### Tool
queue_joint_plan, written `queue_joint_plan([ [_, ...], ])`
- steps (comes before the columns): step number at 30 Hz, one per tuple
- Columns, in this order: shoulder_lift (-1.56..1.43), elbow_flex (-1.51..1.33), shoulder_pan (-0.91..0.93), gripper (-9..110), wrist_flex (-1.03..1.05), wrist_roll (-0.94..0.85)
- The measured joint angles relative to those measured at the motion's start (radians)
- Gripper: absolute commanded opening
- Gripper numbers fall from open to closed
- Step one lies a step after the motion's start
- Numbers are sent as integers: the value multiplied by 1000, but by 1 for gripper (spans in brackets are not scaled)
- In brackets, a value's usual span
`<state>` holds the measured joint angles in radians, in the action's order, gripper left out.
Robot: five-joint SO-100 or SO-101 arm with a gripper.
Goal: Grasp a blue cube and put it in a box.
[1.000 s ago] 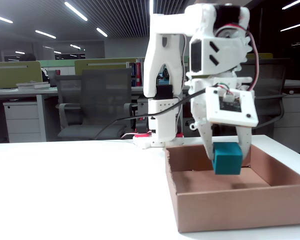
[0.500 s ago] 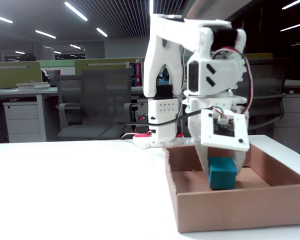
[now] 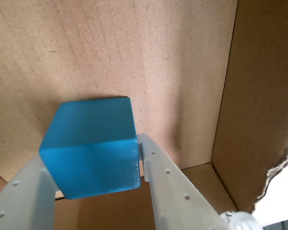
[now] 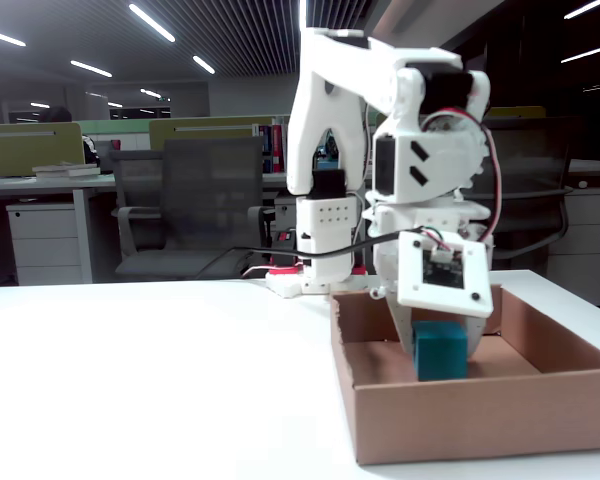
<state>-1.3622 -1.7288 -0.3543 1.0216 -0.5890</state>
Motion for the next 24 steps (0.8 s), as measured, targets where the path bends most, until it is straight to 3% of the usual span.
queue_joint_plan([
  [19, 23, -77, -9, 18, -78, 0],
  [24, 23, -66, -8, 28, -57, 0],
])
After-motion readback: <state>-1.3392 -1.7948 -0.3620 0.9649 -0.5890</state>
